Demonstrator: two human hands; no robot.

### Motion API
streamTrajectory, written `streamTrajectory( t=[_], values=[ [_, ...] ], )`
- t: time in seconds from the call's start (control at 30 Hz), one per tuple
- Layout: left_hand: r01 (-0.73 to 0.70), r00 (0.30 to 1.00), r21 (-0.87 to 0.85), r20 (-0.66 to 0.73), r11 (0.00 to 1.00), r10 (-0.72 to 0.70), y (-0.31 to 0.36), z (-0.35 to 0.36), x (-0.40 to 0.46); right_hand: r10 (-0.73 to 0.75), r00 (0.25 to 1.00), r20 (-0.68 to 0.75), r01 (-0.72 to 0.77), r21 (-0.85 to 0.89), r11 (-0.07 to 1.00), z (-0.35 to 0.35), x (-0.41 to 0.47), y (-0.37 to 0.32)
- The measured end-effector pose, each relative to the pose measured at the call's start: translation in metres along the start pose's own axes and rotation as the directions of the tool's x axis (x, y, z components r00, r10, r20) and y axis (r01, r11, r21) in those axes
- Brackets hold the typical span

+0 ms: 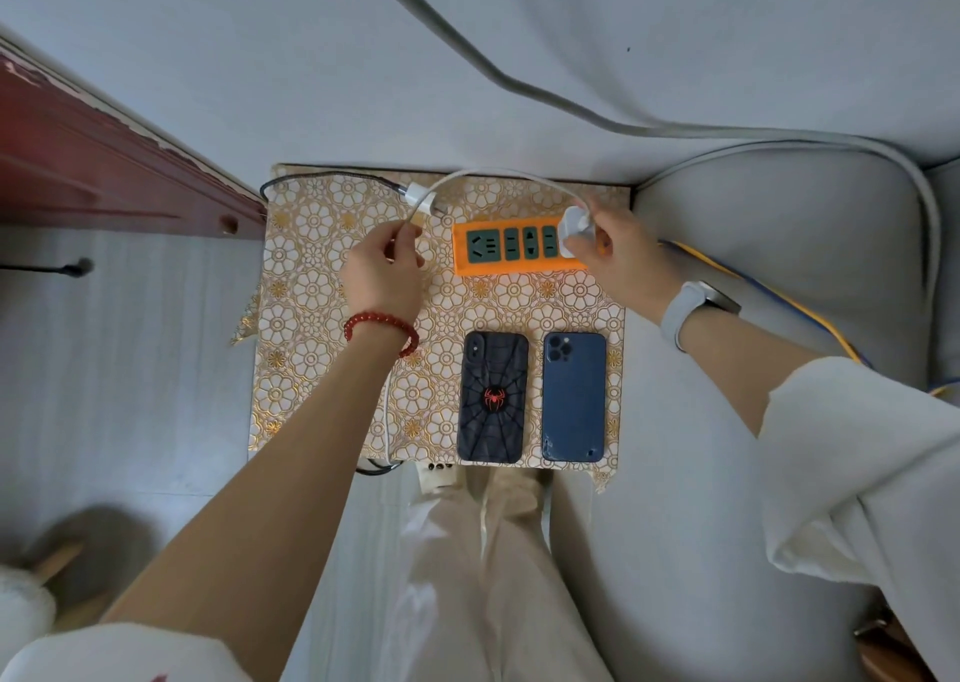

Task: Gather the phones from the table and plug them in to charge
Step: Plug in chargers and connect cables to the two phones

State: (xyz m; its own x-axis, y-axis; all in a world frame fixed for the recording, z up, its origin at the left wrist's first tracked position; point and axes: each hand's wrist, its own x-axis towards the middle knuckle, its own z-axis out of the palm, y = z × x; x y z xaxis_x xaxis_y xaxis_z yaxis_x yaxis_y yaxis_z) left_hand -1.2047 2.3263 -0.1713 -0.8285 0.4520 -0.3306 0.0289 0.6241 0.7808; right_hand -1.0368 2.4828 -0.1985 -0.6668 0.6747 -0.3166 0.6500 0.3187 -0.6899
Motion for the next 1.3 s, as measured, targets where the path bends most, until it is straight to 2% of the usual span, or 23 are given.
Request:
streamTrajectory(
  t=[0.2, 0.4, 0.6, 0.7, 0.8, 0.87, 0.97, 1.03, 1.07, 1.13, 1.2, 1.3],
  values=[
    [0.004, 1.0, 0.007, 0.028, 1.0, -0.004, -0.001, 0.002, 0.003, 0.134, 0.99, 0.035, -0.135, 0.034, 0.99, 0.006, -0.005, 0.007],
    [0.042, 0.997, -0.058, 0.074, 0.997, -0.037, 0.002, 0.0, 0.002, 0.163, 0.986, 0.025, -0.164, 0.025, 0.986, 0.013, -0.003, 0.006],
    [0.087, 0.982, -0.073, 0.172, 0.994, -0.073, -0.01, -0.015, -0.014, 0.218, 0.973, 0.082, -0.224, 0.076, 0.972, 0.007, 0.0, 0.0],
    [0.103, 0.97, -0.03, 0.222, 0.994, -0.094, -0.026, -0.024, -0.029, 0.244, 0.97, -0.002, -0.244, 0.03, 0.969, 0.012, -0.003, -0.008],
    [0.158, 0.934, -0.004, 0.326, 0.987, -0.148, -0.05, -0.034, -0.052, 0.301, 0.947, -0.11, -0.274, 0.21, 0.938, 0.03, -0.033, -0.018],
    [0.201, 0.888, 0.038, 0.414, 0.979, -0.198, -0.067, -0.041, -0.068, 0.379, 0.919, -0.108, -0.325, 0.338, 0.883, 0.048, -0.069, -0.023],
    [0.219, 0.781, 0.212, 0.547, 0.952, -0.301, -0.087, -0.052, -0.091, 0.493, 0.87, -0.01, -0.433, 0.463, 0.774, 0.076, -0.126, -0.033],
    [0.199, 0.736, 0.278, 0.591, 0.94, -0.331, -0.091, -0.059, -0.103, 0.516, 0.85, 0.11, -0.505, 0.45, 0.736, 0.092, -0.162, -0.043],
    [0.219, 0.727, 0.251, 0.603, 0.943, -0.329, -0.089, -0.063, -0.107, 0.494, 0.851, 0.176, -0.52, 0.411, 0.749, 0.099, -0.178, -0.049],
    [0.35, 0.707, 0.071, 0.634, 0.934, -0.314, -0.078, -0.071, -0.11, 0.394, 0.867, 0.306, -0.483, 0.32, 0.815, 0.108, -0.201, -0.062],
    [0.51, 0.682, -0.173, 0.678, 0.843, -0.274, -0.065, -0.078, -0.109, 0.277, 0.863, 0.423, -0.422, 0.303, 0.854, 0.114, -0.213, -0.075],
    [0.609, 0.696, -0.437, 0.695, 0.662, -0.182, -0.042, -0.086, -0.098, 0.185, 0.844, 0.503, -0.349, 0.253, 0.902, 0.122, -0.22, -0.089]
  ],
)
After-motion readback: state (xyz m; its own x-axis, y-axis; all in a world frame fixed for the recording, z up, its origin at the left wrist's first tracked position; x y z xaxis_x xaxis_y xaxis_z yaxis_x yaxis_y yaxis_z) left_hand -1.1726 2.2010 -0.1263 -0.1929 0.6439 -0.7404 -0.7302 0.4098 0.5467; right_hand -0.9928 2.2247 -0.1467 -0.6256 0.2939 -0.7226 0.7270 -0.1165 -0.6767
